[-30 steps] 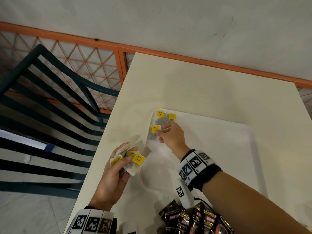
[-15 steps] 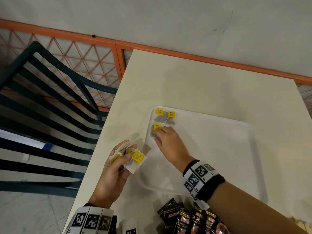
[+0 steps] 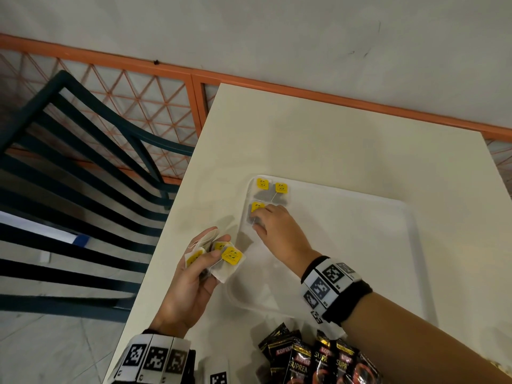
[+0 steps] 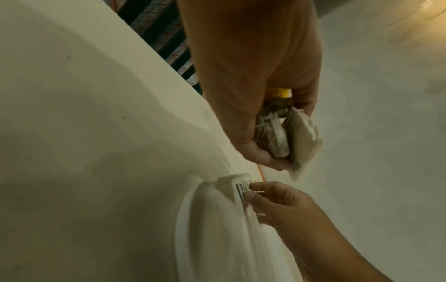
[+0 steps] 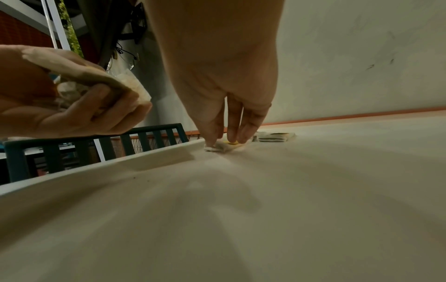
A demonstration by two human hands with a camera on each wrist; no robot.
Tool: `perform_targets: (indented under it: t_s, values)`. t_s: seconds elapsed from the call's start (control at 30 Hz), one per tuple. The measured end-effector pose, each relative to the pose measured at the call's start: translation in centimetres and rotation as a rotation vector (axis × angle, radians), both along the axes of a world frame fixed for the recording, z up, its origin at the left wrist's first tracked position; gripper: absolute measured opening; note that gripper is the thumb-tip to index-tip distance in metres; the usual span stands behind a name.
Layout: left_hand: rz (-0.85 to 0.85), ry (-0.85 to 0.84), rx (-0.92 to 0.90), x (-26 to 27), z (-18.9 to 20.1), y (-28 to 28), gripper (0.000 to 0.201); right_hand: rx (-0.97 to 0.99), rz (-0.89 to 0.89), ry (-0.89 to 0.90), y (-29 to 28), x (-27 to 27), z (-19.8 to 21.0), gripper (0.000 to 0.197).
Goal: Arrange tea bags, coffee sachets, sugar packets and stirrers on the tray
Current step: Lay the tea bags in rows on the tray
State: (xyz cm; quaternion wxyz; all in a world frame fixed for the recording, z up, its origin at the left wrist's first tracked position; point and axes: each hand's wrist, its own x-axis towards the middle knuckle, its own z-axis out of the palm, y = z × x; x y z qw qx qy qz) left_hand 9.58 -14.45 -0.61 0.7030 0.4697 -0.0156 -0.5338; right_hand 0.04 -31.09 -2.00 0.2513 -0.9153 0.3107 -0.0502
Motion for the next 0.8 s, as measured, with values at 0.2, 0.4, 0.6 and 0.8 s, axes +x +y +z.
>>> perform_targets:
  t_s: [0.2,0.4,0.6,0.8]
  values:
    - [0.015,0.006,-0.051,-0.4,0.6,-0.4,0.046,0.202,-0.061,-0.127,1.9,-0.1,4.0,0.031]
    - [0.054,-0.038,-0.064,-0.5,1.0,-0.5,0.039,0.713,-0.086,0.039,4.1,-0.9,5.8,0.033]
    - [0.021,-0.072,-0.054,-0.5,0.3,-0.2,0.085,1.025,-0.255,-0.243,4.5,-1.8,4.8,0.015]
    - [0.058,-0.03,-0.026,-1.1,0.0,0.4,0.039,1.019,-0.387,-0.324,2.6,-2.9,3.3,0.019]
